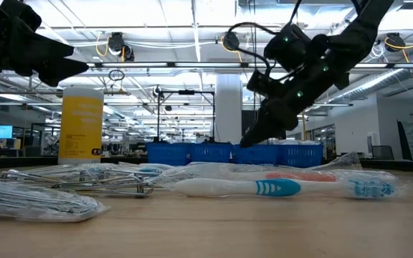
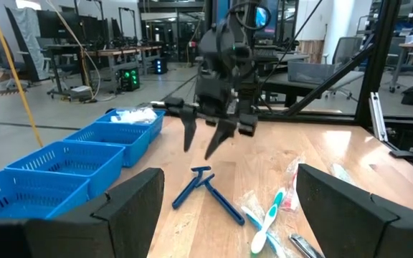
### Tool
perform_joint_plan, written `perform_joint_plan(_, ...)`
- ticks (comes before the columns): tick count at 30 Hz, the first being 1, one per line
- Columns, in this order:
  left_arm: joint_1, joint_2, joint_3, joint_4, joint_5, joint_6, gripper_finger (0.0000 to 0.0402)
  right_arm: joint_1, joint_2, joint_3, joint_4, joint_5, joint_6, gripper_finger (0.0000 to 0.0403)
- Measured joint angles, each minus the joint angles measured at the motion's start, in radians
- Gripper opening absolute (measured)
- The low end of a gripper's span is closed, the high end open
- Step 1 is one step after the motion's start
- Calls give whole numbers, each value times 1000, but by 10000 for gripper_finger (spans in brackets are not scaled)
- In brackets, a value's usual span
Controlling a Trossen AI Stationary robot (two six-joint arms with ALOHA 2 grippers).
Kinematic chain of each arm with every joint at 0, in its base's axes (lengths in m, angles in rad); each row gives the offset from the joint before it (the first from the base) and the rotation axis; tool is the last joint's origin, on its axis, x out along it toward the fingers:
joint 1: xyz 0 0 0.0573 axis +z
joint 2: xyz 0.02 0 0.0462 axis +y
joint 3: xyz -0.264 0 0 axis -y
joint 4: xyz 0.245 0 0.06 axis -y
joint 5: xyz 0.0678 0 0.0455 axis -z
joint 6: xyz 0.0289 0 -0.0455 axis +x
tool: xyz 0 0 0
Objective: Pick & Place Travel size toiletries
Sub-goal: Put the blue razor into the middle right blue basket
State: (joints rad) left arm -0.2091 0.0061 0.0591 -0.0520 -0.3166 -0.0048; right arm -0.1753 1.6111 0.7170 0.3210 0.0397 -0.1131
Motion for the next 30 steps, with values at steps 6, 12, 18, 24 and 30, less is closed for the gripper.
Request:
perform_joint_plan(6,0,0,0,1,0,0,310,0,34,9,-4,-73,47,177)
perform_joint_plan(12,0,0,0,1,0,0,310,-1,111,56,-4,-94,47,179)
perform_joint_plan(18,0,0,0,1,1,0,310,-10,201,107,-4,-89,22,170)
perform_joint_plan(24,0,0,0,2,1,0,310,-30,213,127,-80,-93,18,160)
perform_joint_plan(30,0,0,0,2,1,0,310,-71,209,128,-157,-98,18,136)
